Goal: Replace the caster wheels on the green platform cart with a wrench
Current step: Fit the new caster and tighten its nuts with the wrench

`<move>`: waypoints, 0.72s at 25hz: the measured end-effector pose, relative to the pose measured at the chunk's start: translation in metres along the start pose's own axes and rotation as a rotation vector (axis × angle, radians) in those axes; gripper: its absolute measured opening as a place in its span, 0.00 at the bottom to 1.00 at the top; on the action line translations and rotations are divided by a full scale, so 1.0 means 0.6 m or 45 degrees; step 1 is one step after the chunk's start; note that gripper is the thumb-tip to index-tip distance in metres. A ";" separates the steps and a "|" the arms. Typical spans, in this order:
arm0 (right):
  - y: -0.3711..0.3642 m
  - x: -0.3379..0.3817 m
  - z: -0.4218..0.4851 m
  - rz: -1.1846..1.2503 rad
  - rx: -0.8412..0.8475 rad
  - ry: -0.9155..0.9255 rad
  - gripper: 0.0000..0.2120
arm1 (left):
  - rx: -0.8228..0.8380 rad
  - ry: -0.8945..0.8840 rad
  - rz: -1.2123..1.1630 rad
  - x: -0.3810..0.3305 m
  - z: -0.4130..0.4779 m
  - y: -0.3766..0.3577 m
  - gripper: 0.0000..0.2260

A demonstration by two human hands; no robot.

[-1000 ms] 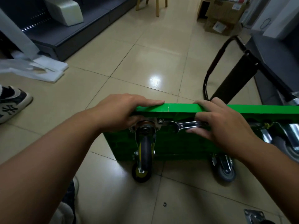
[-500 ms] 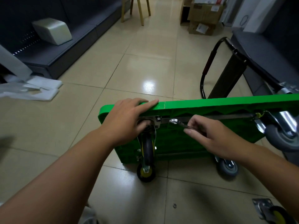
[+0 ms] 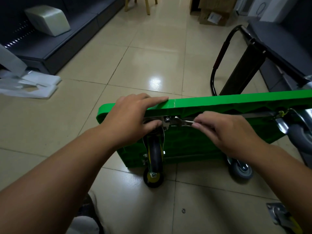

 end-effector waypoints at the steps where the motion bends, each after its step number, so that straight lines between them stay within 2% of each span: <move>1: 0.004 0.004 0.005 -0.060 -0.046 0.028 0.14 | -0.010 0.011 0.003 -0.002 0.000 -0.002 0.29; 5: 0.012 0.017 0.025 -0.324 -0.169 0.106 0.17 | -0.047 0.063 -0.005 -0.001 0.004 -0.003 0.30; 11: 0.016 0.041 0.045 -0.456 -0.154 0.215 0.14 | -0.062 0.077 0.016 -0.003 0.007 -0.005 0.30; 15: 0.007 0.052 0.039 -0.496 -0.225 0.130 0.17 | -0.044 0.079 0.022 -0.005 0.006 -0.005 0.31; 18: -0.010 0.041 0.028 -0.416 -0.300 0.060 0.20 | -0.030 0.072 0.027 -0.006 0.006 -0.005 0.32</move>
Point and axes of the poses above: each hand's wrist, its own z-axis towards the middle knuckle, its own y-axis out of the back of the hand, x = y × z, the point moved 3 cm from there along z, towards the middle knuckle, and after that the axes turned 15 degrees about -y, right-handed, at the moved point
